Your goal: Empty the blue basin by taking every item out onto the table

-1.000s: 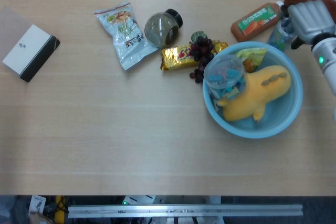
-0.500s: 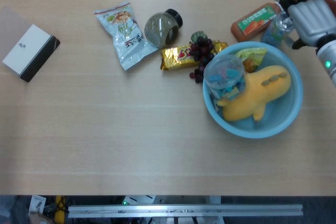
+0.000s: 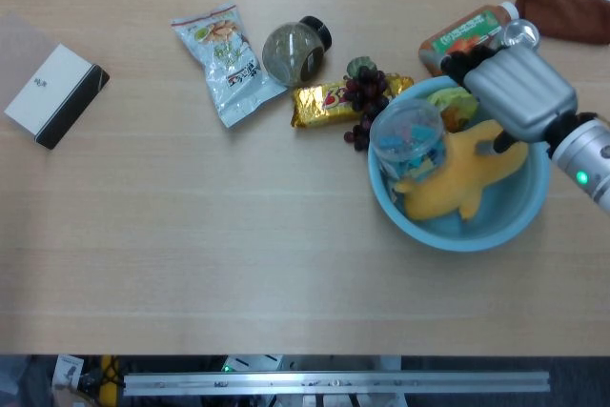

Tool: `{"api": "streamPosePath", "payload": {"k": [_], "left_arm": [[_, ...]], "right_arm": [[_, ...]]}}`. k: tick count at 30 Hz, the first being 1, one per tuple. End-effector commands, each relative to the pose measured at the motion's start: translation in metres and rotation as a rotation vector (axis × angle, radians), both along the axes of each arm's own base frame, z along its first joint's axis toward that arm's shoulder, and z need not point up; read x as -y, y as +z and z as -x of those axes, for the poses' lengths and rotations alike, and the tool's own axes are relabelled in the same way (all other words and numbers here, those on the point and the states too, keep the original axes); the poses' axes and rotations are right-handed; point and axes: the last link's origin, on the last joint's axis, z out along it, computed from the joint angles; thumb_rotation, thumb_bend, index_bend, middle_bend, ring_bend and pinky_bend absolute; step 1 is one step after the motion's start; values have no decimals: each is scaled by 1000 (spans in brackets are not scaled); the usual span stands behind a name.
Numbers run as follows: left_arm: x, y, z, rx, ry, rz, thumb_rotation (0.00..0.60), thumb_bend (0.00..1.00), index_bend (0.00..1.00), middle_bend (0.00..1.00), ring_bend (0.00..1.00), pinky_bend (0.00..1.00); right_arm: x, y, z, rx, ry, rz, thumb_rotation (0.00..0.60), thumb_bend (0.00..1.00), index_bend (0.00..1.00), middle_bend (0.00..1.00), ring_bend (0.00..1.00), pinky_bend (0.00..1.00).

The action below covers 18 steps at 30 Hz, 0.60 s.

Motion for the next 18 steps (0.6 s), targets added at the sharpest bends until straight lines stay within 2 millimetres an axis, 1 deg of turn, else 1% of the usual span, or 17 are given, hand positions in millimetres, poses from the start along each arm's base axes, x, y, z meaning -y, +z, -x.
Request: {"api": "streamPosePath", "payload": {"k": [1, 5, 9, 14, 18], "left_arm": [[1, 1, 0, 1, -1, -2, 600, 340, 344, 376, 301, 256], [2, 0, 0, 6, -1, -2, 600, 340, 344, 376, 302, 255], [3, 0, 1, 11, 1, -3, 600, 340, 344, 376, 301, 255], [6, 0, 2, 16, 5, -7, 600, 340, 344, 376, 301, 256], [8, 0, 2, 18, 6, -11, 600, 340, 344, 375, 301, 256]], "right_arm": [[-14, -8, 3, -39, 40, -26, 600, 0, 88, 233, 224, 422], [-26, -22, 5, -82, 93, -45, 600, 0, 88, 225, 202, 389], [-32, -32, 3, -102, 132, -42, 600, 0, 88, 224, 201, 383], [-34, -40, -1, -127, 170, -24, 600, 0, 88, 224, 201, 374], [-34, -46, 0, -159, 189, -9, 600, 0, 88, 224, 201, 372]]}}
